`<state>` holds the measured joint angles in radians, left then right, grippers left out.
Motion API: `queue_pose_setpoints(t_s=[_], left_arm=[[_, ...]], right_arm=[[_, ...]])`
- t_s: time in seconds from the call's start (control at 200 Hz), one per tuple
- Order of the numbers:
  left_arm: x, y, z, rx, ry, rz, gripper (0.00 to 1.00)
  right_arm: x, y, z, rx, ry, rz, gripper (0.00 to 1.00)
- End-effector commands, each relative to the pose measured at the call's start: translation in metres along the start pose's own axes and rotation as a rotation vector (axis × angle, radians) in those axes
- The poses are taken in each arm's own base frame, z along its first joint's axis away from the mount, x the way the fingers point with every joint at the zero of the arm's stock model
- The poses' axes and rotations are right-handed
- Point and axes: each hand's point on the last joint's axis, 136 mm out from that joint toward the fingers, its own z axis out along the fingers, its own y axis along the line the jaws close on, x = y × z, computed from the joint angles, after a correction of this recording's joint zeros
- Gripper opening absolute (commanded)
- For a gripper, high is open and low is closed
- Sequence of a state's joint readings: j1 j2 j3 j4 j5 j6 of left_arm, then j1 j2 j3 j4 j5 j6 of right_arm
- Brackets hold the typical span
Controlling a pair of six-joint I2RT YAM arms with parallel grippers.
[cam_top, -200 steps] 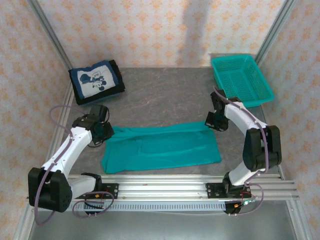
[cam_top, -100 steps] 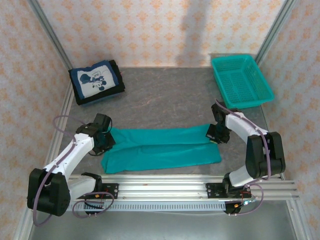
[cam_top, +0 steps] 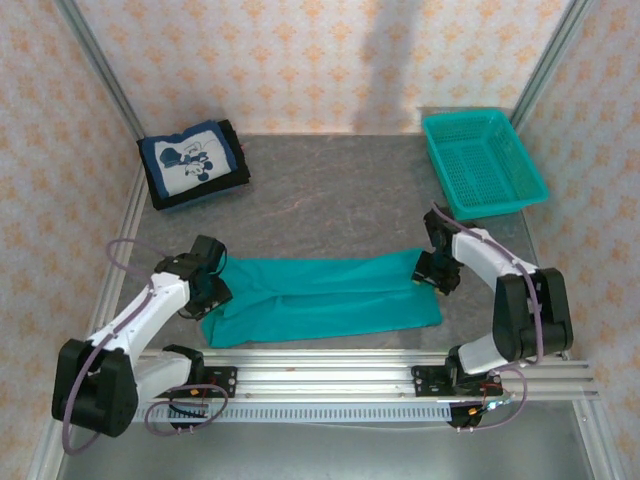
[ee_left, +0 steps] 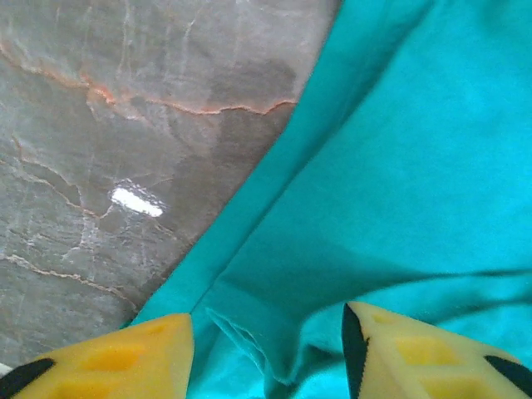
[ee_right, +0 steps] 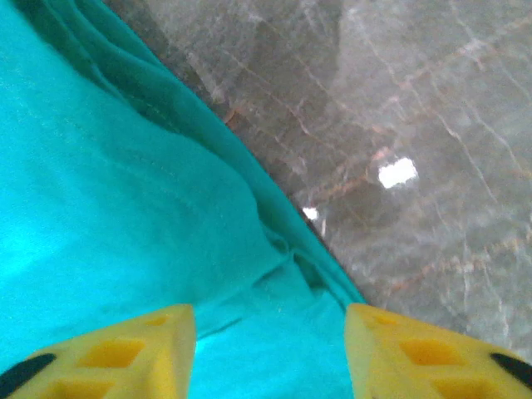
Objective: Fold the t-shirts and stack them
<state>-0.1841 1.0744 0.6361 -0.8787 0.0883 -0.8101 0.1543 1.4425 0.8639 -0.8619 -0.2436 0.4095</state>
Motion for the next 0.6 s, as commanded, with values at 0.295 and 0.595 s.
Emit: queue_pose_setpoints(t_s=[0.295, 0.595], left_arm=[[-0.019, -0.066, -0.042, 0.191, -0.066, 0.210, 0.62], [-0.011, -0.108, -0.006, 0.099, 0.059, 0.523, 0.56]], right_arm=[[0.015, 0.074, -0.071, -0.351, -0.064, -0.193, 0.86], [0.025, 0.092, -0.066, -0.410, -0.027, -0.252, 0.99]])
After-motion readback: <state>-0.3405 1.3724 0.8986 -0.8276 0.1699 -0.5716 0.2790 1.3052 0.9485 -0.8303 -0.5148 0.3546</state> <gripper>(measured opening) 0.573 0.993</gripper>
